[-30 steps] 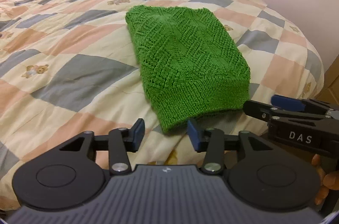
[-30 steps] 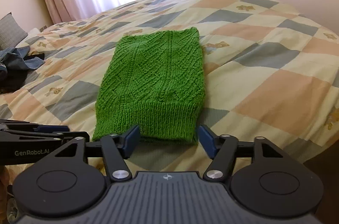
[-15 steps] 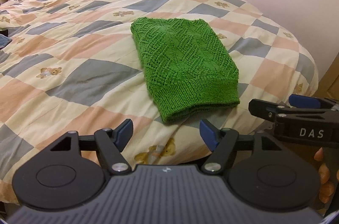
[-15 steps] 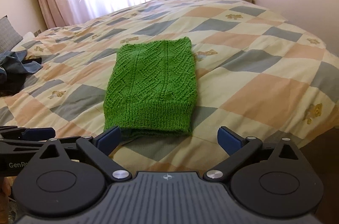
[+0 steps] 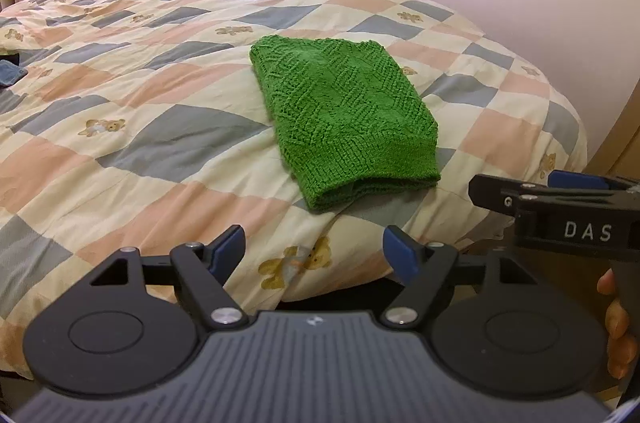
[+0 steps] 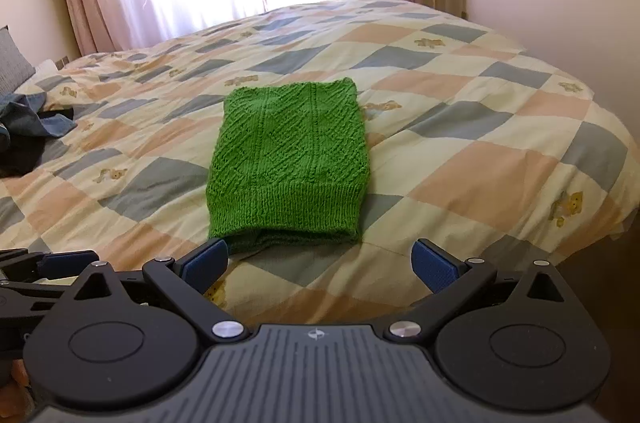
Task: Fold clothes
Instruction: 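Withdraw both grippers from the narrow folded vest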
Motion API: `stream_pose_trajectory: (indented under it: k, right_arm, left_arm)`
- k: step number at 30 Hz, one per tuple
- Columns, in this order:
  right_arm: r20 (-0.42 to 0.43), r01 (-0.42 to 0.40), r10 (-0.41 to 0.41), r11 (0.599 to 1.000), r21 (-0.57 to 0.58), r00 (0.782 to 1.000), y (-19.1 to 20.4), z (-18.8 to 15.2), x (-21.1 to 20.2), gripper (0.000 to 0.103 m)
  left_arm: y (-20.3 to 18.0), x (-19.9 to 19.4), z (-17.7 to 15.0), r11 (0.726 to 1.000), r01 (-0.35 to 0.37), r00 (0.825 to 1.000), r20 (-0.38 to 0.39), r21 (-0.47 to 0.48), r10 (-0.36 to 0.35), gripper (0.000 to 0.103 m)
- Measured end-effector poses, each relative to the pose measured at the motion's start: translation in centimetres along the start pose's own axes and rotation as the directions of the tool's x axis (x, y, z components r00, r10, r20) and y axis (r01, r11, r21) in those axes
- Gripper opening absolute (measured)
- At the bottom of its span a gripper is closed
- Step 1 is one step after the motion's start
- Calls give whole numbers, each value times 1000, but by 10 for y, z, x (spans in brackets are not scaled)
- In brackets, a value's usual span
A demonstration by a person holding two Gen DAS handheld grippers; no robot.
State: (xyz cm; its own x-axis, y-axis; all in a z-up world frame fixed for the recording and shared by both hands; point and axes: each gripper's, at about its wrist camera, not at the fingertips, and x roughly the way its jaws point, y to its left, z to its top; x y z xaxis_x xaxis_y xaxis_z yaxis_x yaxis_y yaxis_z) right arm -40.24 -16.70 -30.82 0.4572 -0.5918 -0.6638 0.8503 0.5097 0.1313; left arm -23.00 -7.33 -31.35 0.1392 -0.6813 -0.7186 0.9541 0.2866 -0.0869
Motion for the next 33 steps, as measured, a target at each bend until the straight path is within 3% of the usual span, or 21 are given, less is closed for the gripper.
stream_pose_trajectory:
  k: [22,29,33]
  right_arm:
    - [51,33,-33,999,3,998,13,-9,-18,101]
    - [60,9,-8,1000,-10,998,5,-9,-15,101]
    - [60,-37,36,999,9,998,-13,3,9,101]
  left_arm:
    - [9,-21,-9,998,-48,998,54,35,46,78]
    - [2,-17,-5,996,-89,995,52,32,87,80]
    - [0,0,4,992,-119,993,21,38,118,83]
